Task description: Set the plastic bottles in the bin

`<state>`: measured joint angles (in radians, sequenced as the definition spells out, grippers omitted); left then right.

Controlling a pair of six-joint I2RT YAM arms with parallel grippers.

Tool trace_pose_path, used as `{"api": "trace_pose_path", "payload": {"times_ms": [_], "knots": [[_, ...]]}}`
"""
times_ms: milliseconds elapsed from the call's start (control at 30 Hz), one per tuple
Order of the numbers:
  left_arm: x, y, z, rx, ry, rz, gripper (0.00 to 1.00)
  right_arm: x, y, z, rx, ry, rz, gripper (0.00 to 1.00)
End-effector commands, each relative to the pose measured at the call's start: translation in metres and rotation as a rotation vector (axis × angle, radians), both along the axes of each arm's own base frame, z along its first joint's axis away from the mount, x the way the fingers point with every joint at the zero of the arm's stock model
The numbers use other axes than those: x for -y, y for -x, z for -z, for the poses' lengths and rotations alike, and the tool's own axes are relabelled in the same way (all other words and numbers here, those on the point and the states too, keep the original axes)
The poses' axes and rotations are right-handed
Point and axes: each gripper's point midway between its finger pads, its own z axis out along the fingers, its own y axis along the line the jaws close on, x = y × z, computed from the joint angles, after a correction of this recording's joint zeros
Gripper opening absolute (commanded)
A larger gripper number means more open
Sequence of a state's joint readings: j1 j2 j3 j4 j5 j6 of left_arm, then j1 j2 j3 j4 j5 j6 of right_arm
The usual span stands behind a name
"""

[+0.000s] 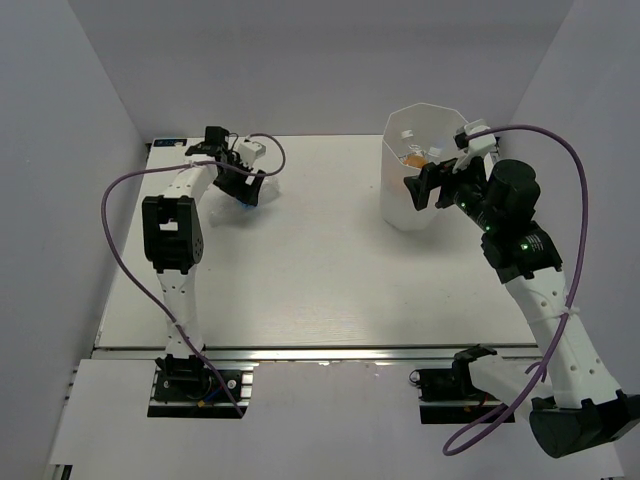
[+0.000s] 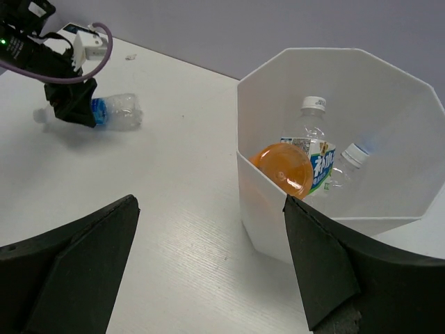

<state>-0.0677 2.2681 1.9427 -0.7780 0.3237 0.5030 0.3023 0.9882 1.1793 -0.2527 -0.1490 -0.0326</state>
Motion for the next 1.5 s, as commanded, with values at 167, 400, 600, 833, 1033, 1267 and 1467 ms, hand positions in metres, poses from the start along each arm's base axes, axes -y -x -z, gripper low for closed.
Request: {"api": "trace_pose_path", "payload": {"times_ms": [167,400,600,833,1033,1267,1467], "knots": [[0.001,0.013,0.0,-0.041,0.009,-0.004,0.77,-0.001,-0.001,-0.006,0.008,-0.028,0.002,0.89],[0.019,0.015,-0.077,0.091,0.112,0.027,0.52,-0.021,0.009,-0.001,-0.002,-0.041,-0.125,0.89],[0.053,0.03,-0.188,0.353,0.355,0.056,0.48,-0.073,0.034,0.009,-0.039,-0.104,-0.389,0.89],[0.115,0.101,-0.29,0.555,0.925,0.115,0.45,-0.122,0.037,0.006,-0.047,-0.228,-0.54,0.89],[0.209,0.179,-0.289,0.41,1.084,0.263,0.43,-0.147,0.038,-0.01,-0.007,-0.304,-0.638,0.89],[0.258,0.241,-0.29,0.261,1.202,0.399,0.43,-0.145,0.017,-0.013,0.008,-0.363,-0.537,0.89],[0.275,0.266,-0.288,0.197,1.229,0.459,0.42,-0.139,0.014,-0.016,0.026,-0.424,-0.49,0.87]]}}
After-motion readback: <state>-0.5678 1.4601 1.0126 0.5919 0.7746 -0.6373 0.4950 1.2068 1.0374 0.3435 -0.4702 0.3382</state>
